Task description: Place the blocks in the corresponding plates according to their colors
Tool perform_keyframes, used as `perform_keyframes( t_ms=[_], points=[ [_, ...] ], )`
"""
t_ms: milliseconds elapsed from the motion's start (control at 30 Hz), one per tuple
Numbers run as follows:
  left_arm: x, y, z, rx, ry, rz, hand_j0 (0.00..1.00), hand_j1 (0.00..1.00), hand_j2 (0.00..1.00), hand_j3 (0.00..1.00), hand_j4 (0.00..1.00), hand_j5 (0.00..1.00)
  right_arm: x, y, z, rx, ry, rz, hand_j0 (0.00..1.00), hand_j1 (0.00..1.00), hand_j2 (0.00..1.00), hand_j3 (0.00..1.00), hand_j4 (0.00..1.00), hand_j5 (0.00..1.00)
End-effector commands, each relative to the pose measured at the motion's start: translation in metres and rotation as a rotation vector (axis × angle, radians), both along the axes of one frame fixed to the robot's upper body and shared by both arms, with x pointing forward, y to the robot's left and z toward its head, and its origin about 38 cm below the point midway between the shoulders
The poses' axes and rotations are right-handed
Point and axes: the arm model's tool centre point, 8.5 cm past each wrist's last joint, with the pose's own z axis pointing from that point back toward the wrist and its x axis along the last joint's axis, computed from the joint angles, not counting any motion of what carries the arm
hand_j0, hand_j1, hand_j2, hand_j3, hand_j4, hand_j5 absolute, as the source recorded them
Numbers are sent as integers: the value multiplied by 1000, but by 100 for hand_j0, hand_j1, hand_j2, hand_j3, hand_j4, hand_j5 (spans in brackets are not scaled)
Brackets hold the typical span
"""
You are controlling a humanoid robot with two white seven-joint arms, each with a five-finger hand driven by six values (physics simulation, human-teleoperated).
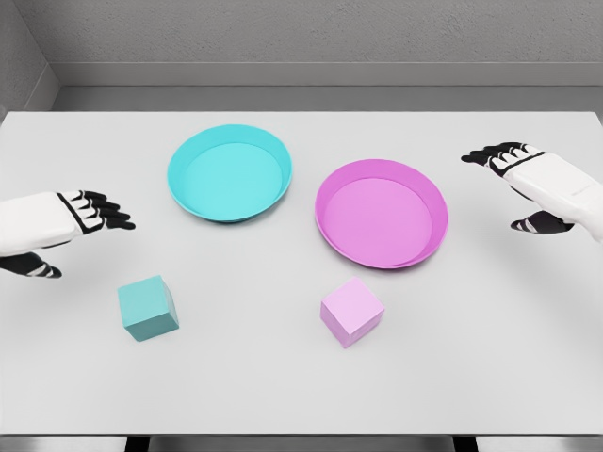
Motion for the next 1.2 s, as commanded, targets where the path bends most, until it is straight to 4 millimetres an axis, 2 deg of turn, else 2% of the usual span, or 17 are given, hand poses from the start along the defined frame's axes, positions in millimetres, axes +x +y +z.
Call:
perform_keyframes(
  t_ms=[0,100,233,333,367,433,500,567,600,800,967,1167],
  points=[
    [0,0,1,-3,1,1,100,100,100,100,100,100,0,-1,1,-1,-1,-4,100,100,100,100,100,100],
    [0,0,0,0,-3,1,100,100,100,100,100,100,0,0,2,-1,-5,9,100,100,100,100,100,100],
    [1,-2,1,12,-14,-7,100,100,100,100,100,100,0,21,3,-25,58,142,100,100,100,100,100,100],
    [-7,-18,-8,42,-12,-65,100,100,100,100,100,100,2,36,3,-34,84,205,100,100,100,100,100,100],
    [-9,-23,-9,39,-10,-81,100,100,100,100,100,100,4,45,1,-44,103,234,100,100,100,100,100,100],
    [-13,-30,-12,35,-1,-103,100,100,100,100,100,100,10,76,-3,-88,159,327,100,100,100,100,100,100],
    [-18,-40,-24,33,36,-130,100,100,100,100,100,100,10,104,-12,-121,204,409,100,100,100,100,100,100],
    [-18,-45,-26,26,40,-142,100,100,100,100,100,100,7,133,-21,-158,245,492,100,100,100,100,100,100],
    [-18,-47,-28,32,44,-147,100,100,100,100,100,100,6,138,-24,-167,253,510,100,100,100,100,100,100],
    [-17,-59,-36,56,27,-178,100,100,100,100,100,100,3,151,-30,-218,293,564,100,100,100,100,100,100],
    [-18,-62,-42,76,37,-189,100,100,100,100,100,100,-16,163,-25,-219,248,797,100,100,100,100,100,100],
    [-20,-70,-48,55,46,-201,100,100,100,100,100,100,-15,167,-20,-218,231,812,100,100,100,100,100,100]
  ],
)
